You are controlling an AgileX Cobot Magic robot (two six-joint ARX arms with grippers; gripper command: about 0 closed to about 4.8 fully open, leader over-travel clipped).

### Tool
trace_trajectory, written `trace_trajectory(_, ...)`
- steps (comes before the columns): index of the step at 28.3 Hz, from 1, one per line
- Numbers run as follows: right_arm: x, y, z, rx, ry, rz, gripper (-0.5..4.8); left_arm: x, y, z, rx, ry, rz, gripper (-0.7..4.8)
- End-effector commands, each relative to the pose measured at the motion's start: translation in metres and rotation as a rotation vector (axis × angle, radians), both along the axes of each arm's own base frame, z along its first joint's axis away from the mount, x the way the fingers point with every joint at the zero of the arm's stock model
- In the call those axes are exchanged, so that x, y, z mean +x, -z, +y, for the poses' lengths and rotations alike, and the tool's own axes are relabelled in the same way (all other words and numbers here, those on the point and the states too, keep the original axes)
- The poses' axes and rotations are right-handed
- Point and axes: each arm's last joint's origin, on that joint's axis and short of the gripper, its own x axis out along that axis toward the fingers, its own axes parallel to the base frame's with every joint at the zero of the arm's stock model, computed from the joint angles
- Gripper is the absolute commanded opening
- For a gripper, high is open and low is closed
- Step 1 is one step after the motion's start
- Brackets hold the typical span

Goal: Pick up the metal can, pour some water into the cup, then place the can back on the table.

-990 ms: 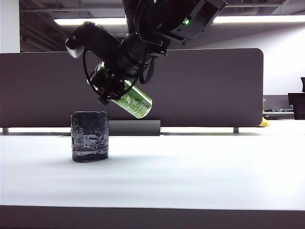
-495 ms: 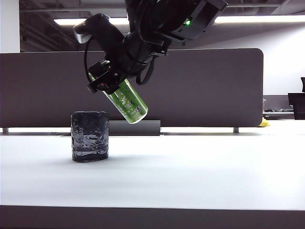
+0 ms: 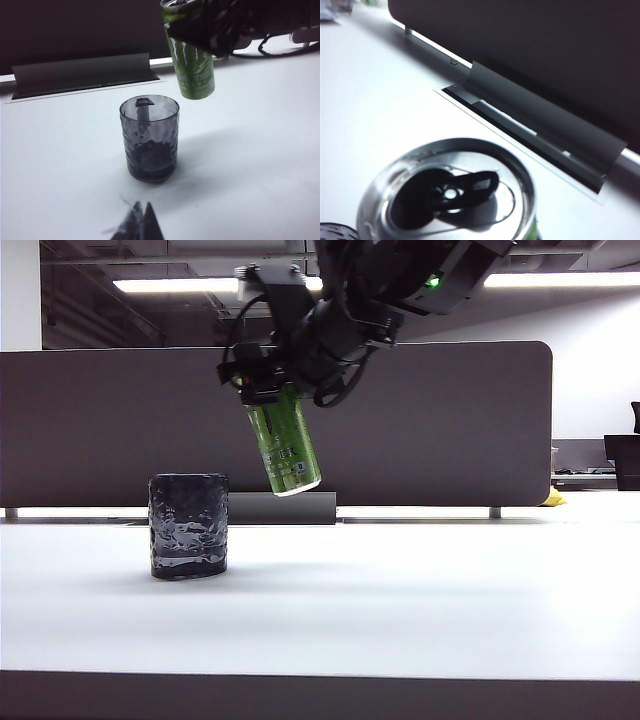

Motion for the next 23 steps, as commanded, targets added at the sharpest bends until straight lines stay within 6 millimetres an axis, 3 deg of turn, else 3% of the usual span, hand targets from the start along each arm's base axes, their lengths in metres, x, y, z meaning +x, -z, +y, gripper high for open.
trace_trajectory(1,0.005,-0.011,-0.008,0.101,-0.008,0.012,2.32,0.000,-0.002,0.000,-0.005,0.000,-0.012,-0.05)
trace_trajectory(10,0.018,-0.003,-0.030,0.202,-0.001,0.113,2.32,0.001,-0.002,0.003,-0.005,-0.029,-0.014,-0.05)
trace_trajectory(23,0.015,0.016,-0.041,0.222,0.024,0.142,2.29,0.005,-0.002,0.014,-0.004,-0.155,-0.013,-0.05)
